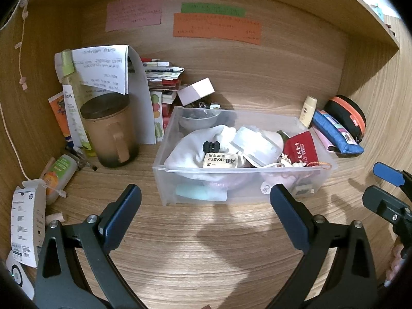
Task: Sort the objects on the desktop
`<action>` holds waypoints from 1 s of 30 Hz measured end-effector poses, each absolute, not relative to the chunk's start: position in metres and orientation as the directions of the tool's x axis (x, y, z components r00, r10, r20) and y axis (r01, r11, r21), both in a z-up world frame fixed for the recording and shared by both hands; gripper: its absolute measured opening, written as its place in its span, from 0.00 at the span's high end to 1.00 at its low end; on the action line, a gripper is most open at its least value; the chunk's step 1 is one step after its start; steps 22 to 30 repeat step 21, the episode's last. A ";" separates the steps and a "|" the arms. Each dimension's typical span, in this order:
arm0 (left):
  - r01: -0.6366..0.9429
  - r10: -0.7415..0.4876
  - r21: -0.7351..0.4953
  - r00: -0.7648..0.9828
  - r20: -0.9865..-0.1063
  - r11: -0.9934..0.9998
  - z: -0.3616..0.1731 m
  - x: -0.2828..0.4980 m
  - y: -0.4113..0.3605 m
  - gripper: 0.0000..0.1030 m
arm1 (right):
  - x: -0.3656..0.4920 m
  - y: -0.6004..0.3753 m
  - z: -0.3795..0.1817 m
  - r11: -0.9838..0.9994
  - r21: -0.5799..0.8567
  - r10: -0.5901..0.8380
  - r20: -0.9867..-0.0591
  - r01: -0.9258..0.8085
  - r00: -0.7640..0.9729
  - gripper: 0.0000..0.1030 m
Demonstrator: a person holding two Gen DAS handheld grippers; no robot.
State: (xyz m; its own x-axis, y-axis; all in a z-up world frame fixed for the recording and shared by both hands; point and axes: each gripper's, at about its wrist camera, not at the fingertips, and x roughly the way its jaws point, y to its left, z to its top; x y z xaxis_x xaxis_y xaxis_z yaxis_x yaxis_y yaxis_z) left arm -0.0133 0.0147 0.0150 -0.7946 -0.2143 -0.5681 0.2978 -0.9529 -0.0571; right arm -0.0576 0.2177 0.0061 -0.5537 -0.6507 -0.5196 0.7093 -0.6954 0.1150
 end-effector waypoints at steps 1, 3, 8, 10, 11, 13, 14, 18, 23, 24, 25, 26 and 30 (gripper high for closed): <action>0.299 -0.213 -0.062 -0.795 -0.568 -0.952 0.015 -0.013 0.014 0.02 | -0.057 0.218 0.006 -0.696 0.119 -0.651 -0.519 0.708 -0.554 0.01; 0.300 -0.208 -0.073 -0.796 -0.568 -0.951 0.015 -0.014 0.013 0.02 | -0.057 0.219 0.006 -0.696 0.126 -0.654 -0.517 0.707 -0.552 0.01; 0.282 -0.155 -0.130 -0.795 -0.586 -0.951 0.012 -0.017 0.007 0.02 | -0.058 0.220 0.007 -0.694 0.134 -0.659 -0.514 0.707 -0.549 0.01; 0.278 -0.142 -0.147 -0.797 -0.587 -0.949 0.011 -0.017 0.005 0.02 | -0.058 0.221 0.006 -0.694 0.136 -0.659 -0.514 0.707 -0.549 0.01; 0.274 -0.137 -0.151 -0.799 -0.586 -0.950 0.011 -0.018 0.004 0.02 | -0.059 0.221 0.006 -0.695 0.136 -0.659 -0.515 0.706 -0.549 0.01; 0.271 -0.136 -0.153 -0.802 -0.581 -0.950 0.011 -0.017 0.003 0.01 | -0.059 0.220 0.006 -0.695 0.140 -0.659 -0.517 0.705 -0.547 0.01; 0.270 -0.139 -0.148 -0.805 -0.577 -0.951 0.012 -0.016 0.004 0.01 | -0.059 0.220 0.006 -0.694 0.142 -0.659 -0.518 0.706 -0.545 0.01; 0.268 -0.158 -0.121 -0.815 -0.557 -0.956 0.013 -0.015 0.007 0.01 | -0.058 0.219 0.006 -0.694 0.145 -0.661 -0.519 0.705 -0.543 0.01; 0.268 -0.161 -0.113 -0.813 -0.560 -0.957 0.014 -0.015 0.008 0.01 | -0.058 0.219 0.006 -0.695 0.146 -0.659 -0.520 0.704 -0.543 0.01; 0.268 -0.161 -0.113 -0.813 -0.560 -0.957 0.014 -0.015 0.008 0.01 | -0.058 0.219 0.006 -0.695 0.146 -0.659 -0.520 0.704 -0.543 0.01; 0.268 -0.161 -0.113 -0.813 -0.560 -0.957 0.014 -0.015 0.008 0.01 | -0.058 0.219 0.006 -0.695 0.146 -0.659 -0.520 0.704 -0.543 0.01; 0.268 -0.161 -0.113 -0.813 -0.560 -0.957 0.014 -0.015 0.008 0.01 | -0.058 0.219 0.006 -0.695 0.146 -0.659 -0.520 0.704 -0.543 0.01; 0.268 -0.161 -0.113 -0.813 -0.560 -0.957 0.014 -0.015 0.008 0.01 | -0.058 0.219 0.006 -0.695 0.146 -0.659 -0.520 0.704 -0.543 0.01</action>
